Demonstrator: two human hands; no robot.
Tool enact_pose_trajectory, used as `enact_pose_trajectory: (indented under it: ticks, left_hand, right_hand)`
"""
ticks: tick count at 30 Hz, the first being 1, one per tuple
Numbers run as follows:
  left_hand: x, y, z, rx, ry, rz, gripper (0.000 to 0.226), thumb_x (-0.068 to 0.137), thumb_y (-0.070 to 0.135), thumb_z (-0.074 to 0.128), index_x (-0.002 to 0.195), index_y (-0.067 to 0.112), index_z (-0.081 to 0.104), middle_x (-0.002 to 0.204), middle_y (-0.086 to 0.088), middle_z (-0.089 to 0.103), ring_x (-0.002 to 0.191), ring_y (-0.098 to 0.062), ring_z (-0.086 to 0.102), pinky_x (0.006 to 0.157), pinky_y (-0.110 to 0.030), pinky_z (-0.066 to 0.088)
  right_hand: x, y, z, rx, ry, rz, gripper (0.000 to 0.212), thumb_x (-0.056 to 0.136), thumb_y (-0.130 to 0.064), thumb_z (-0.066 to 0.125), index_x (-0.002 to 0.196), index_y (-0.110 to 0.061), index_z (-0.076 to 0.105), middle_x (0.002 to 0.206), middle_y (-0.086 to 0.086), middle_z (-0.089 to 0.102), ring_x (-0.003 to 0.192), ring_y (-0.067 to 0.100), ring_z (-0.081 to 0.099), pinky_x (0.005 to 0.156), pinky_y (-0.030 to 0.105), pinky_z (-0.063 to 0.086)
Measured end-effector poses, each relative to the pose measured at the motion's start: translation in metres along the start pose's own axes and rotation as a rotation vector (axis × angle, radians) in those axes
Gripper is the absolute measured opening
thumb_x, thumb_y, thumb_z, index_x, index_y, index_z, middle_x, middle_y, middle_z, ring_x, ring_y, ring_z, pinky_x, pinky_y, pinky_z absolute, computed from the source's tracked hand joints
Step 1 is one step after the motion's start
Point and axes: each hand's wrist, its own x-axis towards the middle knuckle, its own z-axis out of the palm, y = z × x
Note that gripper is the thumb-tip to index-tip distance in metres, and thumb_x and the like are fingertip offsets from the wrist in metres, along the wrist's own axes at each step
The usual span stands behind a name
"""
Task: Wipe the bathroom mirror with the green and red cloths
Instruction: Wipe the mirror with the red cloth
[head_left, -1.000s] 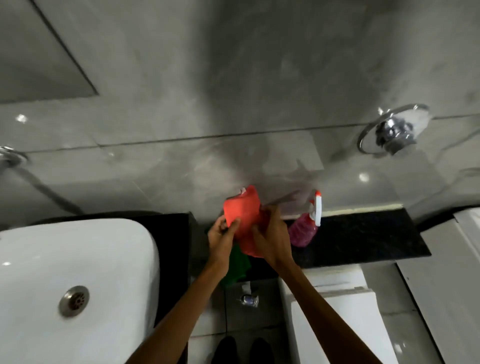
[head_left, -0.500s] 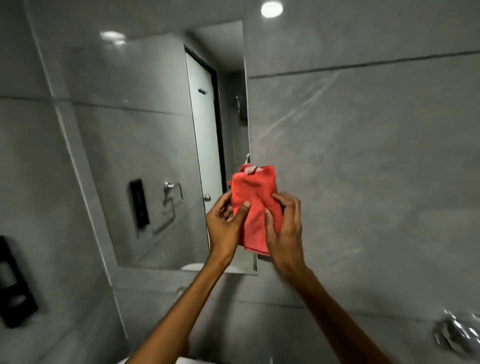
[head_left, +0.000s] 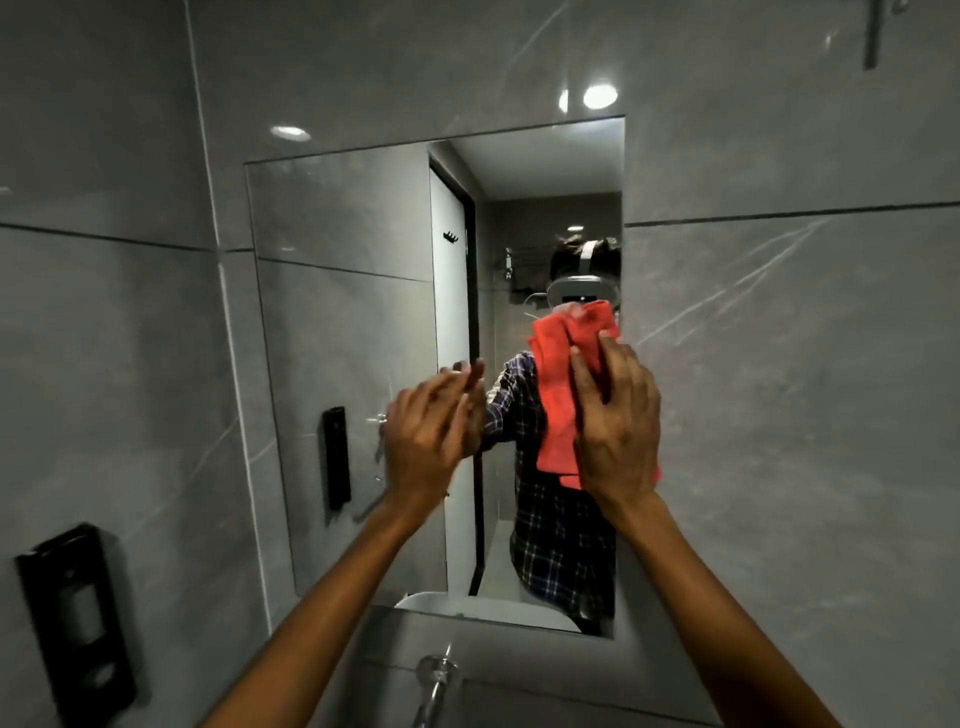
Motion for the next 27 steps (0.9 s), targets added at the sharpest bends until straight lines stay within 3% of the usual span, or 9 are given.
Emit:
enact_pose_trajectory:
  ticks: [3,5,8,11,17,19,21,23,27]
  left_hand:
    - [-0.023,-0.086,-0.032,0.198,-0.094,-0.026,0.064,0.108,0.04,0.035,0.164,0.014,0.021,0.172,-0.011,0.022,0.157,-0.028,0.026,0.126,-0.046,0.022]
    - [-0.029,-0.138,-0.048,0.243,-0.151,-0.061,0.072,0.107,0.046,0.028,0.166,0.013,0.001,0.177,-0.004,-0.007,0.164,-0.023,0.001,0.132,-0.05,0.007]
    - [-0.03,-0.181,-0.053,0.244,-0.18,-0.133,0.074,0.106,0.039,0.029,0.165,0.011,-0.006,0.176,-0.008,-0.009,0.164,-0.026,-0.005,0.131,-0.057,0.008]
    - [-0.032,-0.196,-0.047,0.245,-0.16,-0.137,0.072,0.104,0.034,0.026,0.164,0.005,-0.002,0.175,-0.015,-0.004,0.163,-0.031,-0.002,0.131,-0.058,0.01]
    - [-0.033,-0.205,-0.042,0.227,-0.099,-0.08,0.068,0.106,0.043,0.012,0.164,0.014,-0.008,0.175,-0.008,-0.006,0.164,-0.023,-0.004,0.13,-0.056,0.011]
    - [-0.033,-0.203,-0.04,0.229,-0.103,-0.05,0.079,0.105,0.057,0.011,0.164,0.004,0.001,0.173,-0.022,0.007,0.162,-0.029,0.003,0.129,-0.059,0.013]
    - [-0.034,-0.207,-0.041,0.229,-0.106,-0.016,0.088,0.104,0.063,0.021,0.159,-0.005,0.017,0.167,-0.031,0.021,0.16,-0.032,0.011,0.128,-0.063,0.014]
    - [-0.034,-0.209,-0.042,0.233,-0.093,-0.07,0.068,0.108,0.041,0.022,0.161,-0.002,0.018,0.171,-0.022,0.015,0.162,-0.029,0.009,0.125,-0.066,0.018]
    - [-0.036,-0.205,-0.042,0.248,-0.115,-0.07,0.071,0.102,0.027,0.024,0.164,0.011,-0.004,0.175,-0.006,-0.008,0.164,-0.021,-0.004,0.132,-0.053,0.007]
  right_hand:
    - [0.003,-0.01,0.008,-0.059,-0.156,0.072,0.084,0.1,-0.019,0.064,0.166,-0.009,0.013,0.173,0.022,0.009,0.163,0.035,-0.002,0.133,0.045,-0.002]
    - [0.004,-0.023,0.014,-0.078,-0.177,0.165,0.083,0.105,-0.034,0.05,0.167,-0.012,-0.002,0.173,0.023,0.001,0.162,0.036,-0.006,0.132,0.044,-0.009]
    - [0.012,-0.056,0.029,-0.121,-0.14,0.391,0.083,0.107,-0.057,0.032,0.167,-0.01,0.0,0.172,0.025,0.001,0.162,0.04,0.003,0.132,0.047,-0.003]
    - [0.026,-0.114,0.058,-0.109,-0.046,0.487,0.075,0.109,-0.053,0.03,0.166,-0.01,0.008,0.171,0.026,0.008,0.16,0.041,0.011,0.131,0.05,0.004]
    - [0.053,-0.246,0.109,0.093,-0.162,0.062,0.069,0.104,-0.028,0.038,0.165,-0.008,0.013,0.173,0.024,0.006,0.162,0.039,0.007,0.131,0.054,0.004]
    - [0.047,-0.263,0.117,0.163,-0.286,-0.18,0.068,0.106,-0.028,0.035,0.166,-0.009,0.011,0.174,0.021,0.003,0.163,0.036,0.003,0.131,0.055,0.011]
    - [0.038,-0.256,0.12,0.16,-0.363,-0.375,0.067,0.108,-0.031,0.037,0.166,-0.009,0.012,0.175,0.018,0.002,0.163,0.034,0.0,0.131,0.052,0.013]
    - [0.029,-0.233,0.111,0.136,-0.376,-0.451,0.071,0.106,-0.032,0.044,0.166,-0.01,0.014,0.175,0.017,0.003,0.163,0.032,0.001,0.132,0.049,0.007]
    - [0.003,-0.145,0.07,0.02,-0.321,-0.308,0.084,0.101,-0.033,0.053,0.167,-0.013,0.005,0.175,0.012,-0.011,0.164,0.03,-0.003,0.132,0.051,-0.001]
